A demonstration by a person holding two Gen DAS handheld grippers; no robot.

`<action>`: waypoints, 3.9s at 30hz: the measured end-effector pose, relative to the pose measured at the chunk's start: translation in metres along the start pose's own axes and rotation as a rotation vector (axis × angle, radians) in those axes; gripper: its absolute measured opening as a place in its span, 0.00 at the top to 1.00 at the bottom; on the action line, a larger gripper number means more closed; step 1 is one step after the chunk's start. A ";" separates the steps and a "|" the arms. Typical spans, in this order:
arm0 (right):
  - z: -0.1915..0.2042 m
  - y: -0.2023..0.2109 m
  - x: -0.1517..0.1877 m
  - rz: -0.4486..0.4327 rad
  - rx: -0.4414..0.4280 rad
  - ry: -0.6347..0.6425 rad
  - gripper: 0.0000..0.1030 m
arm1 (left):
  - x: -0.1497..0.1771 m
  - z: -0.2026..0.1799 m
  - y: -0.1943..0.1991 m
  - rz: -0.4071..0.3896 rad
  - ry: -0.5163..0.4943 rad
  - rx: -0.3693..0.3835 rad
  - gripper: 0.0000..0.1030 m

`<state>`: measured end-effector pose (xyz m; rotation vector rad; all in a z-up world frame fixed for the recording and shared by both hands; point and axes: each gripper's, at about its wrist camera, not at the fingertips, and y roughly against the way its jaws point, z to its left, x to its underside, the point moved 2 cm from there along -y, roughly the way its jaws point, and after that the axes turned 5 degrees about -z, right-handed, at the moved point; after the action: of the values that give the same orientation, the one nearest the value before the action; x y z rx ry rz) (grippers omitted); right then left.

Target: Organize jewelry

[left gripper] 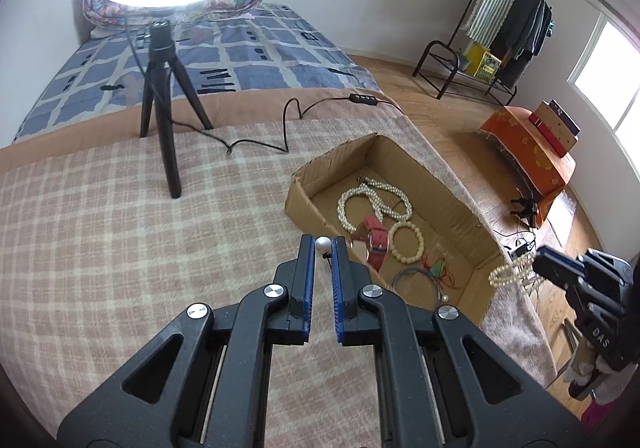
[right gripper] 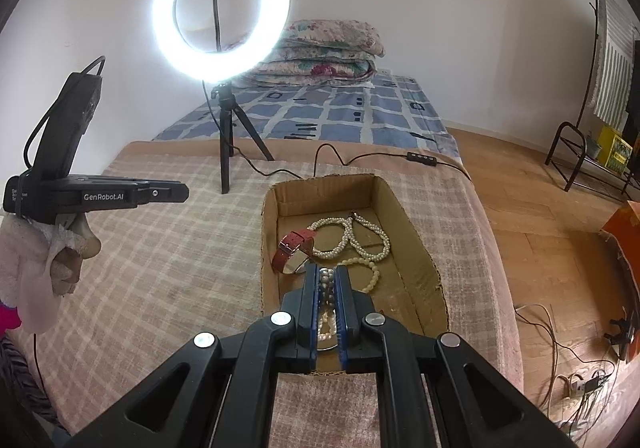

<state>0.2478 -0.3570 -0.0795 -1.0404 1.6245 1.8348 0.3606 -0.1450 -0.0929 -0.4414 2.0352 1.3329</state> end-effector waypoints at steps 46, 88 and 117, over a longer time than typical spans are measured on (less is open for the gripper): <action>-0.006 -0.037 0.020 0.056 0.003 -0.004 0.16 | -0.027 -0.052 -0.098 0.050 -0.094 -0.068 0.33; 0.022 0.026 -0.002 -0.073 0.134 -0.038 0.00 | -0.033 -0.044 0.035 -0.081 -0.097 -0.115 0.26; 0.093 0.082 0.009 -0.146 0.131 0.036 0.00 | 0.055 -0.005 0.187 -0.207 -0.132 -0.147 0.09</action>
<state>0.1582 -0.2831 -0.0356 -1.1083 1.6200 1.6017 0.2074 -0.0662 -0.0017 -0.5970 1.7409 1.3507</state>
